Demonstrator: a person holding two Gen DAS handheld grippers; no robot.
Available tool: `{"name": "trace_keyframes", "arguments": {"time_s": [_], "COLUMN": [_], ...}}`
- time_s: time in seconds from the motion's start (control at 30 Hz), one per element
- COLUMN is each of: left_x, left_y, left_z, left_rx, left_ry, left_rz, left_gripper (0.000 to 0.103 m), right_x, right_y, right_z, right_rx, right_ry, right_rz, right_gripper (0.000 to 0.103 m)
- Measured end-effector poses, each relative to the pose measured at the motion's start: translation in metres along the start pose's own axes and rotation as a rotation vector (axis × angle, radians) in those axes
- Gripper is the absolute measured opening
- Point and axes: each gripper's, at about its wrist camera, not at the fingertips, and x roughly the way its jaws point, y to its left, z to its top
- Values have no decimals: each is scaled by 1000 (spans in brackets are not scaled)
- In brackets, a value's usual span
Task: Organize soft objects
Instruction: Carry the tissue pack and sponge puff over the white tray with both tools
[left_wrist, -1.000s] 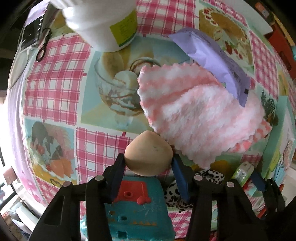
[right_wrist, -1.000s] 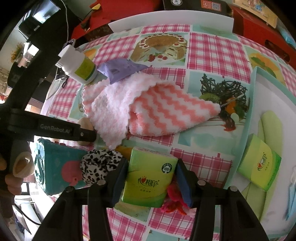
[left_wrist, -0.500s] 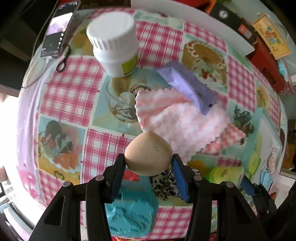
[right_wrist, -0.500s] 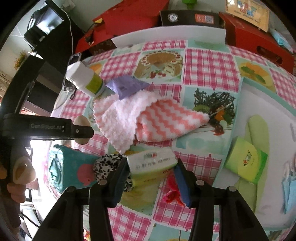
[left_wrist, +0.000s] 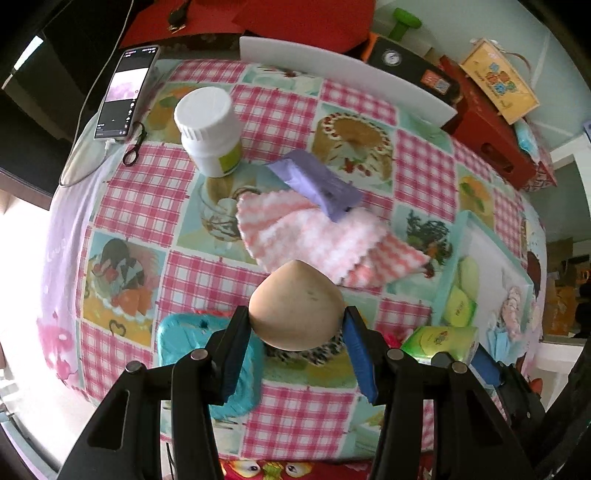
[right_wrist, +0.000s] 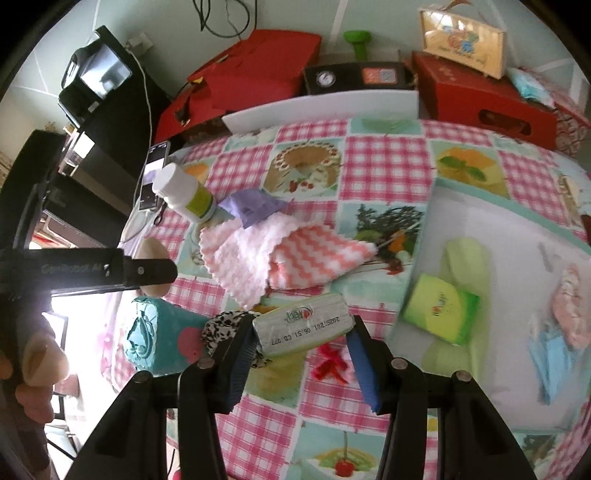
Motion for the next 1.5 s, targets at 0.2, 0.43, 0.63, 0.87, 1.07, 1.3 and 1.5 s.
{"name": "trace_keyframes", "arguments": {"time_s": [0.2, 0.43, 0.63, 0.87, 1.07, 1.3, 1.5], "left_x": [-6, -3, 3, 4, 12, 28, 47], "left_y": [-17, -46, -78, -119, -156, -196, -223], "left_z": [-21, -47, -60, -70, -77, -86, -93], "left_rx": [-4, 37, 110, 204, 282, 362, 418], "left_ry": [-20, -30, -26, -32, -31, -15, 9], "left_rz": [-29, -57, -63, -72, -77, -71, -65], "left_gripper": [52, 52, 52, 52, 52, 52, 53], "right_x": [-22, -42, -54, -68, -75, -79, -76], "right_y": [-16, -52, -90, -140, -180, -214, -230], "right_z": [-10, -31, -46, -61, -81, -98, -104], "right_rx": [34, 122, 208, 316, 413, 480, 500], "right_ry": [-41, -71, -82, -89, -84, -72, -55], "right_rz": [-38, -71, -110, -163, -204, -235, -248], "right_gripper": [52, 52, 52, 52, 52, 52, 52]}}
